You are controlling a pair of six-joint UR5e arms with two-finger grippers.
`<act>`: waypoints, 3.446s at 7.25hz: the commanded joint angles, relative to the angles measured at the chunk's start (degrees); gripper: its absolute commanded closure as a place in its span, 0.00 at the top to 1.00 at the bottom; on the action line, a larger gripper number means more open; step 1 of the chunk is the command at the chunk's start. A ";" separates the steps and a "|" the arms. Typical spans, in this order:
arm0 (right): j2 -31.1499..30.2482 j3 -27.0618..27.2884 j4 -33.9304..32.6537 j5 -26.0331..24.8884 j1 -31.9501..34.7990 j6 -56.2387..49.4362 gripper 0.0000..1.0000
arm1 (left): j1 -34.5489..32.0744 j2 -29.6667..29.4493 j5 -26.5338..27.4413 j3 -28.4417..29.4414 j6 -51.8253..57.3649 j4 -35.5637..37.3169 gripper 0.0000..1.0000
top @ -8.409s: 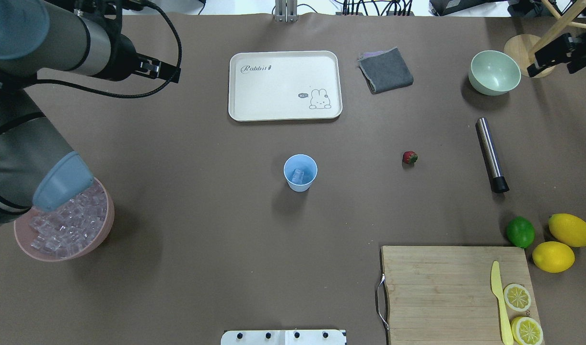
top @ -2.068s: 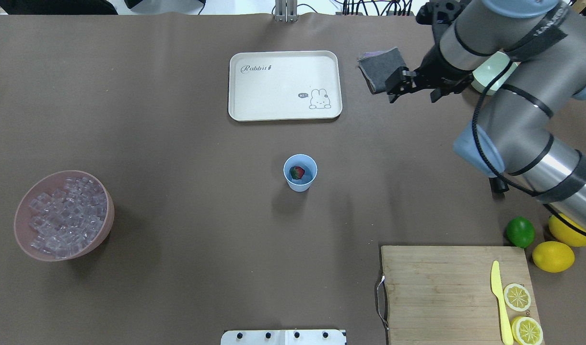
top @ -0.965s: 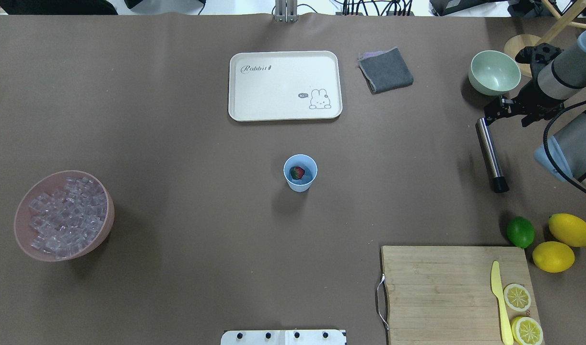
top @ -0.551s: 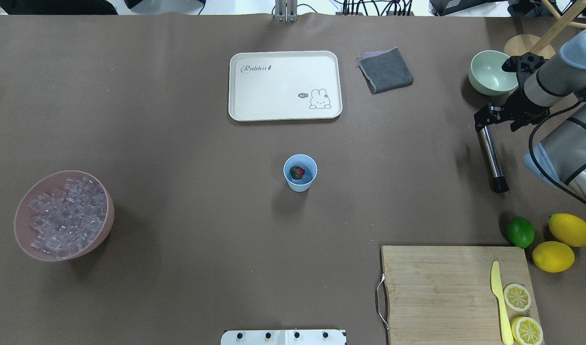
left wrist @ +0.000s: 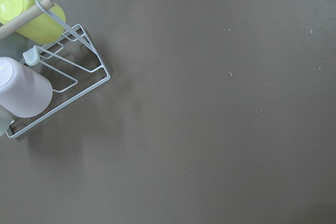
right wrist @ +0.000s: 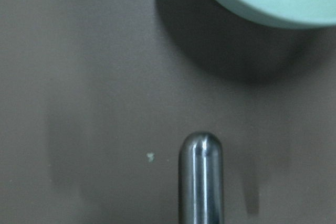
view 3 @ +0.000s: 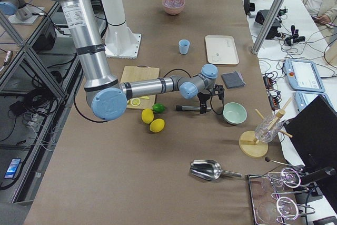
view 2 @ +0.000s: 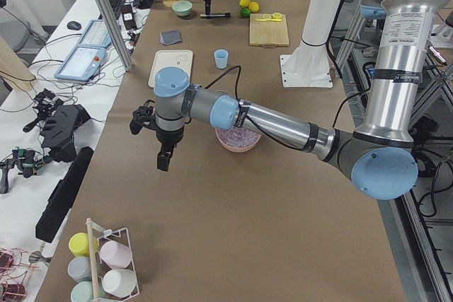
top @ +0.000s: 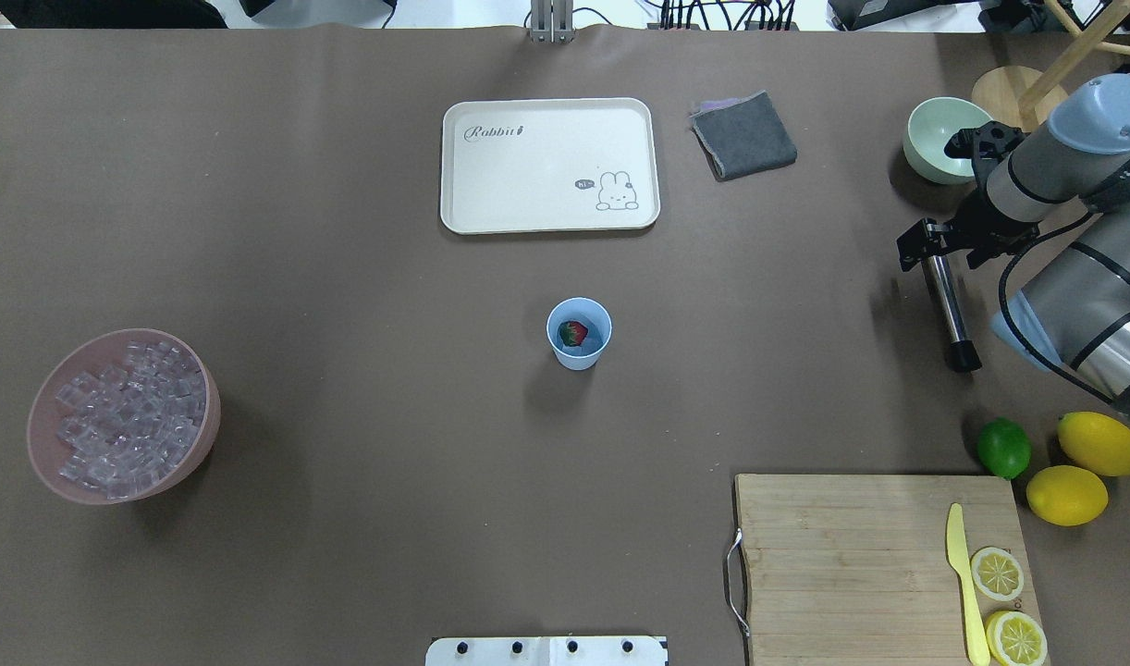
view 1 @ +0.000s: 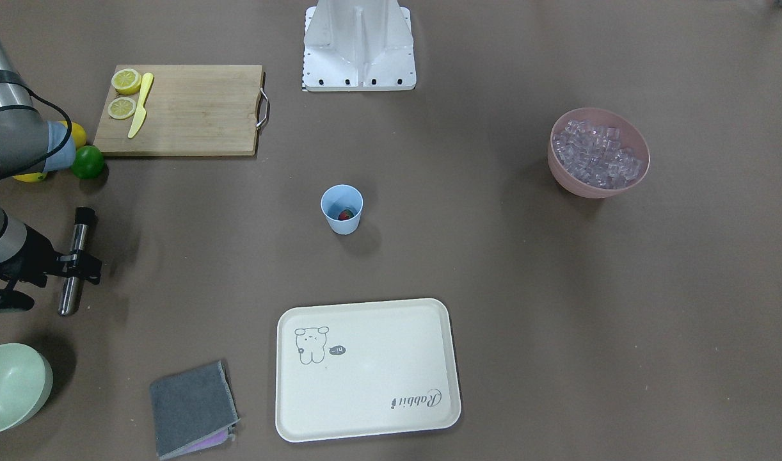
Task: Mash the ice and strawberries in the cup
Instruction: 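Grasp the muddler's steel end with the right gripper and lift it upright, then carry the upright muddler with the right gripper above the light-blue cup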
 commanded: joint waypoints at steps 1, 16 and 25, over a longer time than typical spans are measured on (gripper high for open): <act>0.00 -1.01 0.04 -0.16 0.04 0.07 0.93 | 0.05 -0.45 0.01 0.08 0.00 0.00 0.98; 17.84 25.13 0.13 -10.58 -4.32 7.28 0.00 | -1.00 0.08 -0.43 3.15 0.00 0.09 0.98; 11.78 22.98 36.68 -49.45 -27.38 1.50 0.00 | -1.71 2.63 -0.78 4.12 0.00 -0.35 0.98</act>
